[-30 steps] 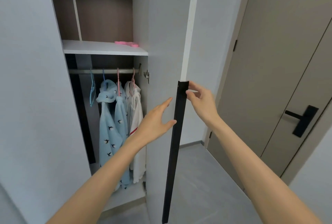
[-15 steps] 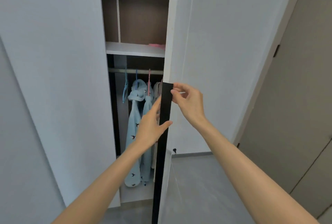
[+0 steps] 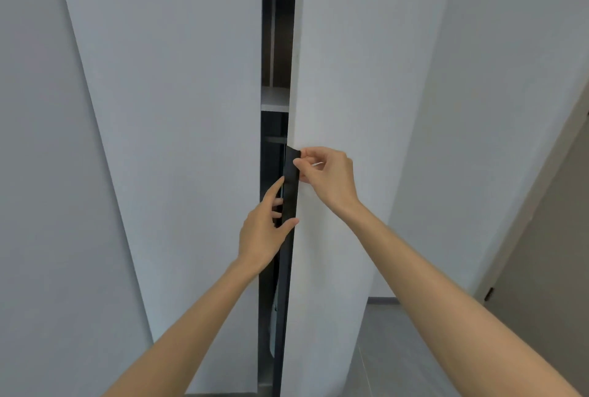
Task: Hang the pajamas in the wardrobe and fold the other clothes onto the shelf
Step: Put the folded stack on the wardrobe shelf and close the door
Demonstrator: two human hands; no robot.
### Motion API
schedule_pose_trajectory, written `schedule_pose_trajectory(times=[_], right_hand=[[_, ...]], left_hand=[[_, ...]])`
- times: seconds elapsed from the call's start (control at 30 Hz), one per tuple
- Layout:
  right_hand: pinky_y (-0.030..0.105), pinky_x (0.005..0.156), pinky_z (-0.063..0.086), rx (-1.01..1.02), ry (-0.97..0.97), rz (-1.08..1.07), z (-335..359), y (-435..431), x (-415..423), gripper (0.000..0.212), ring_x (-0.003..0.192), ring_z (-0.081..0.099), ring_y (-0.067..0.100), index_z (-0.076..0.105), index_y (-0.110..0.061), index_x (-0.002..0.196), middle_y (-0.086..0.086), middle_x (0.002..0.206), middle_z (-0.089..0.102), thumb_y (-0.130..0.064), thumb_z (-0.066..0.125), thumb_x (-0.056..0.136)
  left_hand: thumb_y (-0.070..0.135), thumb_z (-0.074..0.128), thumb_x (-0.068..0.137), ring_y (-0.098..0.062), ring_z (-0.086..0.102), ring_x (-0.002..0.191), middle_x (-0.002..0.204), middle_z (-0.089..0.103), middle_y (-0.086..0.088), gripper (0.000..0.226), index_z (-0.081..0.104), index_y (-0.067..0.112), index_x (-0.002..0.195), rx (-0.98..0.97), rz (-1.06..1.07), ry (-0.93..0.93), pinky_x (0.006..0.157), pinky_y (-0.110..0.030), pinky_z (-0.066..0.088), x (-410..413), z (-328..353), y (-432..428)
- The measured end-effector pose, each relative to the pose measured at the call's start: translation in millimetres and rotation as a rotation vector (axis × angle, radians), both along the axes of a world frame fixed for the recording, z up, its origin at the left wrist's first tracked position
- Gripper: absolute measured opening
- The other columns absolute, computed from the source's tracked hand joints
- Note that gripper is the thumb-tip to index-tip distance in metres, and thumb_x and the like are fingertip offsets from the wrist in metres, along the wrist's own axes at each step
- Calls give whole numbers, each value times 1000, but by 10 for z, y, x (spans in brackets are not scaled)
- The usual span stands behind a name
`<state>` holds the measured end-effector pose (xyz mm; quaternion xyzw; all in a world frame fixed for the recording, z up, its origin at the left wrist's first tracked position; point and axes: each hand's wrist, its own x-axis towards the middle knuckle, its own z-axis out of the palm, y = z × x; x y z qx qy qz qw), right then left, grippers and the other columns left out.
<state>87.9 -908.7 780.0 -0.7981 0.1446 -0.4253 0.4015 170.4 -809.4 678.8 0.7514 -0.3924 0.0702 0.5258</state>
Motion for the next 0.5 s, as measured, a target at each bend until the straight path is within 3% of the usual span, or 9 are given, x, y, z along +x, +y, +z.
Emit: schedule_pose_trajectory(times=[0.13, 0.23, 0.37, 0.5], right_hand=[[26, 71, 59, -28, 4, 4, 8, -38, 453, 14, 66, 67, 7, 68, -28, 76, -8, 67, 67, -17, 68, 86], [15, 65, 55, -45, 10, -18, 13, -95, 752, 10, 65, 67, 5, 69, -24, 79, -9, 67, 66, -17, 68, 86], [27, 72, 59, -42, 31, -58, 31, -190, 1097, 4, 63, 66, 6, 69, -19, 82, -7, 68, 66, -18, 67, 86], [33, 78, 57, -41, 57, -105, 50, -276, 1379, 5, 67, 68, 13, 68, -16, 81, -2, 69, 68, -18, 67, 86]], left_hand=[[37, 80, 71, -12, 35, 129, 144, 35, 8, 97, 18, 42, 146, 9, 122, -113, 97, -28, 38, 493, 51, -81], [41, 82, 67, -17, 19, 141, 155, 18, 4, 105, 15, 39, 148, 46, 181, -143, 111, -43, 28, 804, 77, -146], [46, 80, 67, -18, -8, 146, 159, -7, 7, 111, 5, 42, 148, 88, 218, -170, 115, -53, 10, 1141, 63, -234], [50, 76, 70, -16, -27, 141, 154, -26, 7, 115, -10, 43, 146, 178, 276, -264, 110, -57, -11, 1398, 62, -380]])
